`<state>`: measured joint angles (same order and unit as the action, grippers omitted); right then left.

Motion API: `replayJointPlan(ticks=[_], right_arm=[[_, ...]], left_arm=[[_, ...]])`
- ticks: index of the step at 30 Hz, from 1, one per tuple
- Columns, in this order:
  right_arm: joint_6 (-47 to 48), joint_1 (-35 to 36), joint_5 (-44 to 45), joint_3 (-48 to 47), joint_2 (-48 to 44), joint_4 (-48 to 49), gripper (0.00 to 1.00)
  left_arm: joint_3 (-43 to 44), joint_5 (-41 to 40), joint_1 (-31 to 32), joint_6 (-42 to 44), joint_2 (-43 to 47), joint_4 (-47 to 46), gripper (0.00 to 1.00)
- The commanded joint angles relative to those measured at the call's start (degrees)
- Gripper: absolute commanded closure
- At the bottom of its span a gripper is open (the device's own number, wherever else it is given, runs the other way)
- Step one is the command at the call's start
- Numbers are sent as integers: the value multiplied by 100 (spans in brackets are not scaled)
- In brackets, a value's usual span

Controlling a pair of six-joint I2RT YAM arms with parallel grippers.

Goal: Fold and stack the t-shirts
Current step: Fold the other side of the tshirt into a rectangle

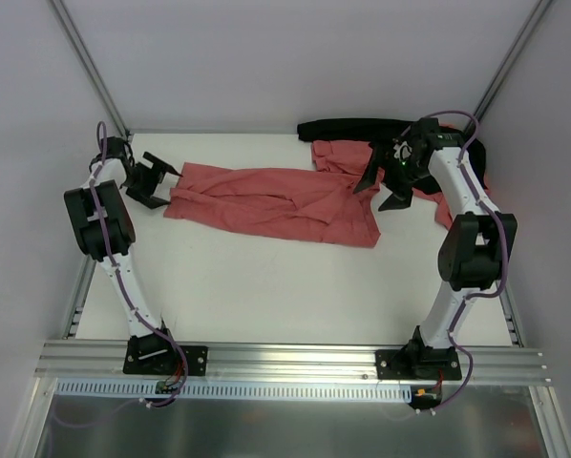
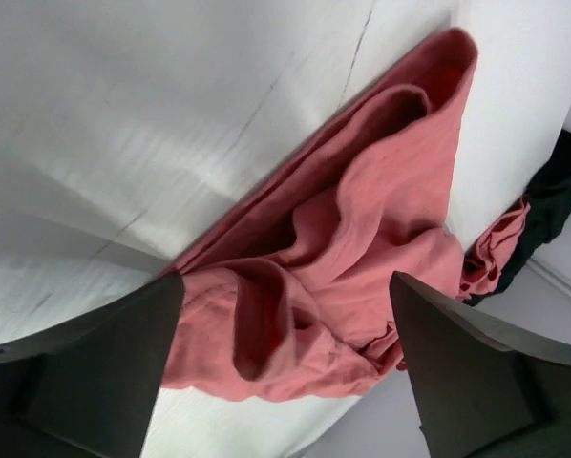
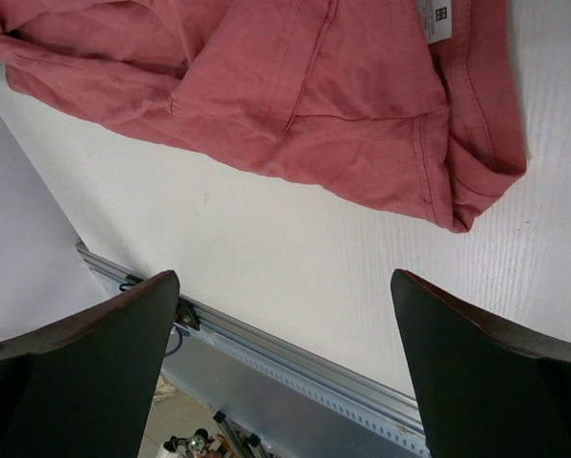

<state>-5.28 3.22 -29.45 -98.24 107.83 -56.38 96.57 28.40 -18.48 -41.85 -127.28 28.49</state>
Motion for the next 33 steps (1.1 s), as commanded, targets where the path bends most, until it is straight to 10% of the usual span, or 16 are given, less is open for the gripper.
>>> replayJointPlan(ticks=[1, 8, 26, 33], right_arm=[[106, -6, 80, 24, -385, -216, 0], [1, 82, -8, 190, -421, 48, 1], [-650, 1163, -649, -512, 1555, 1093, 1], [-641, 1172, -720, -750, 2066, 1155, 18]], left_arm=[[169, -465, -147, -70, -7, 121, 1], [-771, -1250, -358, 176, 1380, -511, 1], [-2836, 43, 221, 405, 3780, -784, 1], [-2943, -247, 801, 695, 4703, -283, 1]])
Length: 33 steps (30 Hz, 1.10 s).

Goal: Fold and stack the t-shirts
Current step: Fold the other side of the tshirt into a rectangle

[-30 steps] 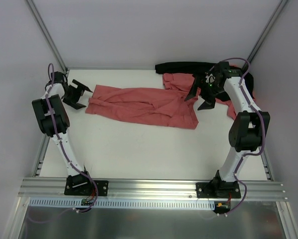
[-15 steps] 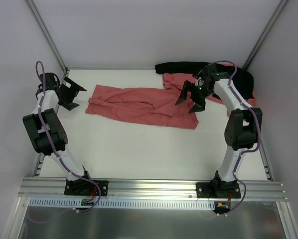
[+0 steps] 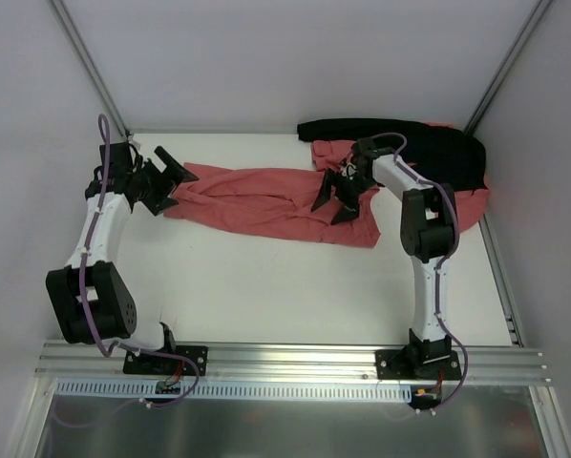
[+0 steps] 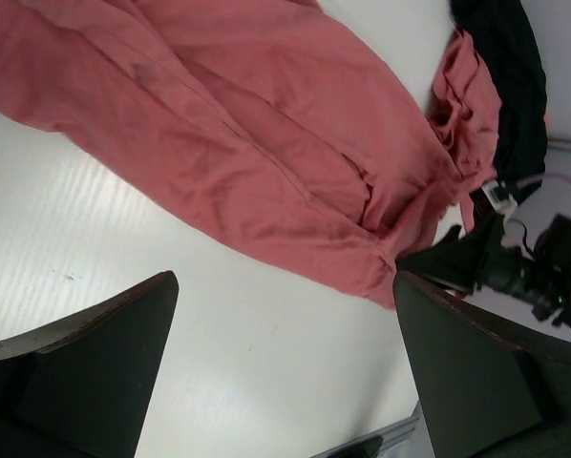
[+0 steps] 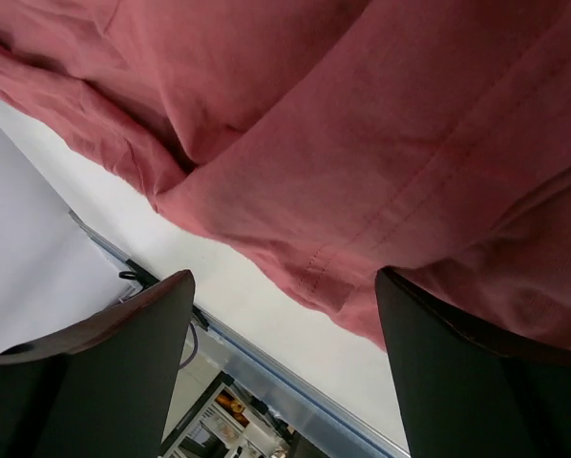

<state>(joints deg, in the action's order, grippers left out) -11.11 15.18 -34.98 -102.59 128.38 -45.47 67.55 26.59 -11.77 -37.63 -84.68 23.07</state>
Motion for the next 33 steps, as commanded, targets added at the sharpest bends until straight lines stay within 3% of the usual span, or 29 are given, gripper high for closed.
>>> replayJointPlan(ticks=[1, 5, 10, 11, 13, 15, 22, 29, 33], right_arm=[[-58, -24, -167, -297, 29, 82, 19], [-40, -33, -176, -174, 82, 153, 34], [-40, -33, -202, -165, 117, 232, 72], [-49, -33, -202, -174, 117, 241, 75], [-58, -33, -219, -192, 109, 249, 93], [-58, -24, -228, -192, 117, 249, 100], [-356, -50, -194, -349, -146, 530, 100], [-646, -252, -219, -1912, 529, 241, 100], [-901, -410, -246, -2169, 715, 407, 100]], left_arm=[[-40, -127, 157, 334, 496, 338, 1], [-84, -224, 175, 449, 681, 523, 1], [-49, -242, 166, 493, 795, 628, 1], [-40, -268, 166, 502, 804, 646, 1], [-31, -286, 166, 537, 804, 716, 1], [-31, -312, 166, 555, 796, 760, 1], [-119, -347, 175, 581, 839, 813, 1], [-137, -312, 166, 625, 936, 936, 1], [-198, -382, 175, 721, 1050, 1068, 1]])
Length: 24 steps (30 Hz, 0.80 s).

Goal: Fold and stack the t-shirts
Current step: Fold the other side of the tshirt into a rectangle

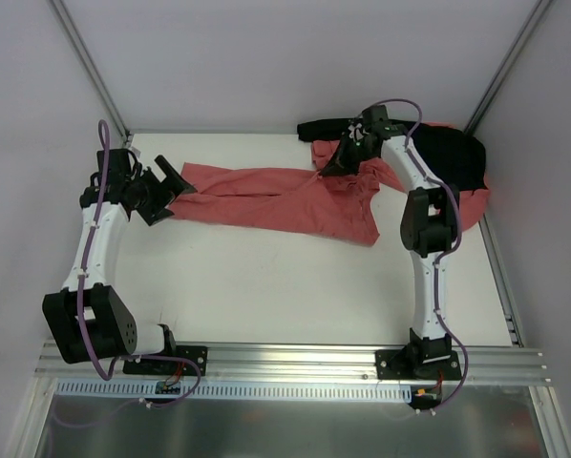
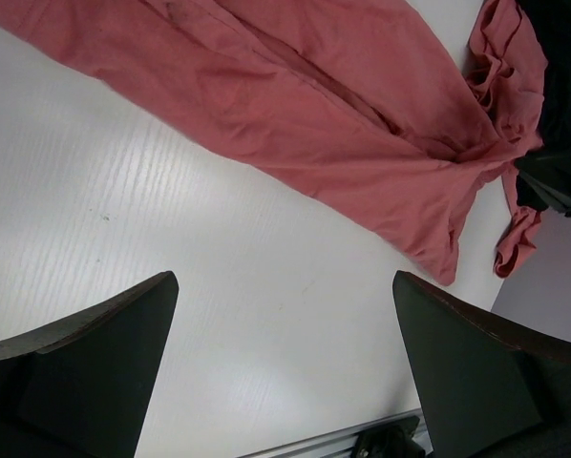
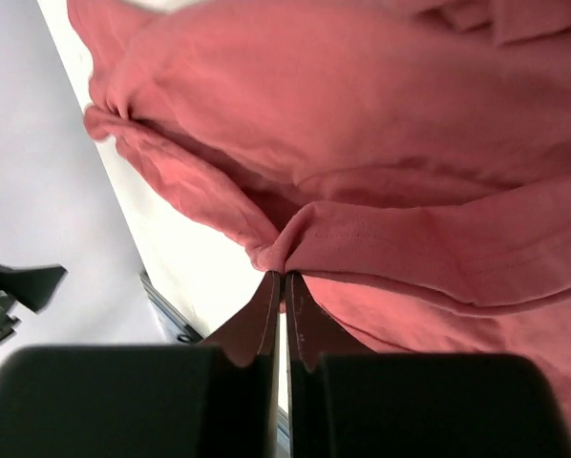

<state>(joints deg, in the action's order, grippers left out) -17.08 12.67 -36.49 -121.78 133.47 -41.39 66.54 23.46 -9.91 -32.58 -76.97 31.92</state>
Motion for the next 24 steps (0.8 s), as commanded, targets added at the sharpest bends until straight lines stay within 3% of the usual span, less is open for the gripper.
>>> replayJointPlan(ticks=[1, 6, 7, 8, 9, 10, 18, 24], right_arm=[[-348, -177, -113, -268, 232, 42, 100], [-533, -229, -130, -356, 487, 183, 100], [-559, -230, -148, -356, 583, 210, 95], [-586, -230, -183, -373, 645, 262, 85], [-629, -230, -200, -373, 706, 306, 28], [-656, -230, -209, -373, 785, 324, 1], [-586, -308, -315, 382, 137, 834, 0], [186, -511, -8, 1137, -689, 624, 1]], left_arm=[[-106, -79, -19, 234, 296, 226, 1], [-177, -105, -11, 278, 393, 314, 1], [-168, -96, -19, 278, 385, 332, 1], [-159, -96, -20, 278, 367, 350, 1], [-142, -79, -20, 287, 367, 385, 1], [-116, -87, -20, 287, 349, 411, 1], [-98, -79, -11, 314, 279, 376, 1], [-45, 35, -11, 208, 103, 157, 1]])
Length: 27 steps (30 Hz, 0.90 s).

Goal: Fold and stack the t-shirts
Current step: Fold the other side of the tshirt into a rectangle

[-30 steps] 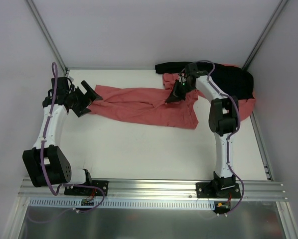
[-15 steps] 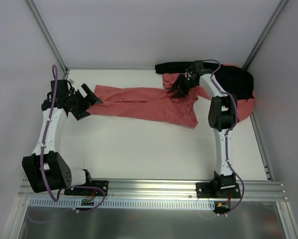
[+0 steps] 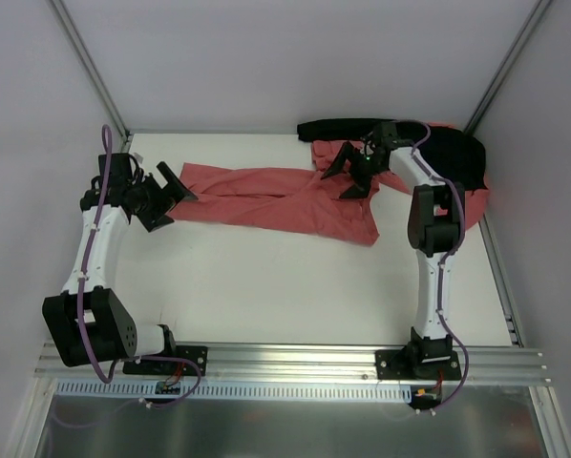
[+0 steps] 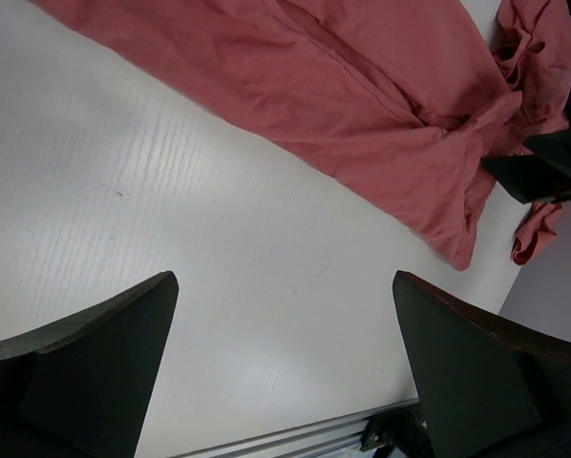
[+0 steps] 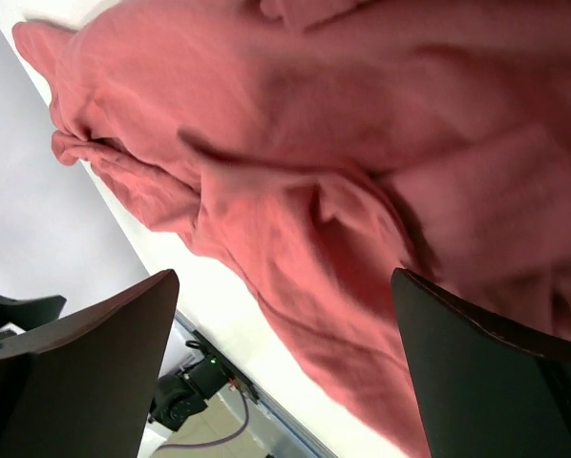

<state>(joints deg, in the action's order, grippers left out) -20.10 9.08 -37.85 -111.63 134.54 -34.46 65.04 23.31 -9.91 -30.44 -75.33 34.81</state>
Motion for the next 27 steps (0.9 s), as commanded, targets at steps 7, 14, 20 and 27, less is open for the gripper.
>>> replayJointPlan(ticks=[7, 14, 20, 27], right_arm=[[718, -337, 260, -339, -939, -324, 1], [648, -311, 190, -54, -824, -440, 0], [744, -266, 304, 204, -676, -465, 1], [788, -302, 410, 151, -464, -527, 6]], left_arm=[[106, 77, 130, -6, -43, -176, 1], [-79, 33, 130, 11, 194, -123, 1], [-114, 51, 139, 20, 238, -71, 1], [9, 16, 130, 73, 194, 26, 1]])
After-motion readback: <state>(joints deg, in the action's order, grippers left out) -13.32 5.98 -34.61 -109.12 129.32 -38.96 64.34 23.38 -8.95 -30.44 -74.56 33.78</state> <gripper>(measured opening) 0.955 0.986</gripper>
